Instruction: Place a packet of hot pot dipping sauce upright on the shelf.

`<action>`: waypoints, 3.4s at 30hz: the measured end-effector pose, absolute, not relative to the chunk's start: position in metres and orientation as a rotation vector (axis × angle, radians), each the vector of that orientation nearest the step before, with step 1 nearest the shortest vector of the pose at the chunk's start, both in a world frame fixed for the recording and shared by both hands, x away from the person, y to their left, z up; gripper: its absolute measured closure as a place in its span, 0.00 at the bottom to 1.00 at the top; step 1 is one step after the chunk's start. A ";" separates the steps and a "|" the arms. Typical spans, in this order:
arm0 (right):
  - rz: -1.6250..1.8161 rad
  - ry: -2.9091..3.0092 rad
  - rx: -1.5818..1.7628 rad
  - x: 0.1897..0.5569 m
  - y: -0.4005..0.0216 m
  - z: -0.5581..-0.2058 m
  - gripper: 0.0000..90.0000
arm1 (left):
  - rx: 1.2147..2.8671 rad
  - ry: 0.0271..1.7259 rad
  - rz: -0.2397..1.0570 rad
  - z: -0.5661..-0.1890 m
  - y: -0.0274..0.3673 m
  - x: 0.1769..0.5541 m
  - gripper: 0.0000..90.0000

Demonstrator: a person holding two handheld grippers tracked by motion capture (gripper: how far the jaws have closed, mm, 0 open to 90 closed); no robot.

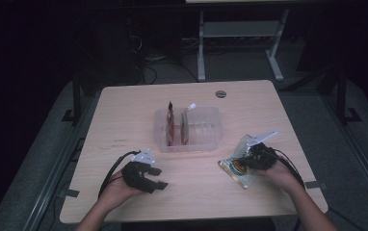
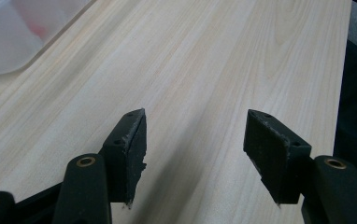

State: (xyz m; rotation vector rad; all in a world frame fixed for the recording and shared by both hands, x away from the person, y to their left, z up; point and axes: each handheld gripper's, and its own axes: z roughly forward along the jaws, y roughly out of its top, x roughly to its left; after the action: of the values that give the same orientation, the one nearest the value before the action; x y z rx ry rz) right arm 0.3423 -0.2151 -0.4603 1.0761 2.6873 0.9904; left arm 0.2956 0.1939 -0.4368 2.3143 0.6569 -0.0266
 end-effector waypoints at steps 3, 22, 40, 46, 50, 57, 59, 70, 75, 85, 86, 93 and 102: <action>0.996 2.707 1.037 0.339 -0.203 -0.460 1.00 | 2.316 0.656 -0.025 -0.437 0.194 0.296 0.43; 1.062 2.820 0.815 0.319 -0.120 -0.462 1.00 | 2.323 0.650 -0.021 -0.436 0.190 0.296 0.43; 1.062 2.880 0.575 0.300 -0.065 -0.462 1.00 | 2.328 0.641 -0.023 -0.436 0.189 0.296 0.43; 1.109 2.872 0.575 0.301 -0.074 -0.453 0.92 | 2.311 0.632 -0.022 -0.435 0.185 0.295 0.42; 1.121 2.839 0.622 0.301 -0.087 -0.445 0.79 | 2.302 0.615 -0.012 -0.433 0.179 0.296 0.38; 1.105 2.762 0.760 0.308 -0.118 -0.439 0.57 | 2.301 0.588 0.040 -0.431 0.152 0.300 0.24; 1.091 2.749 0.781 0.310 -0.126 -0.439 0.52 | 2.308 0.574 0.025 -0.431 0.143 0.303 0.24; 1.129 2.662 0.882 0.323 -0.162 -0.434 0.40 | 2.375 0.546 0.009 -0.447 0.111 0.312 0.23; 1.137 2.647 0.893 0.325 -0.164 -0.434 0.38 | 2.376 0.559 -0.003 -0.454 0.108 0.310 0.24; 1.144 2.647 0.921 0.328 -0.167 -0.435 0.36 | 2.429 0.496 0.050 -0.459 0.099 0.301 0.35; 1.143 2.643 0.925 0.328 -0.167 -0.435 0.35 | 2.429 0.496 0.050 -0.459 0.099 0.301 0.38; 1.148 2.632 0.936 0.328 -0.169 -0.434 0.32 | 2.425 0.495 0.131 -0.459 0.099 0.301 0.60; 1.162 2.629 0.946 0.329 -0.169 -0.434 0.30 | 2.424 0.498 0.093 -0.458 0.095 0.305 0.94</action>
State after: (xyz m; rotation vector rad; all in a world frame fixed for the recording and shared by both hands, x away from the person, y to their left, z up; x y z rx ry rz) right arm 0.3287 -0.1687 -0.4335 0.9457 2.6289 1.1622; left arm 0.3055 0.0951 -0.4578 2.4244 0.4978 0.0930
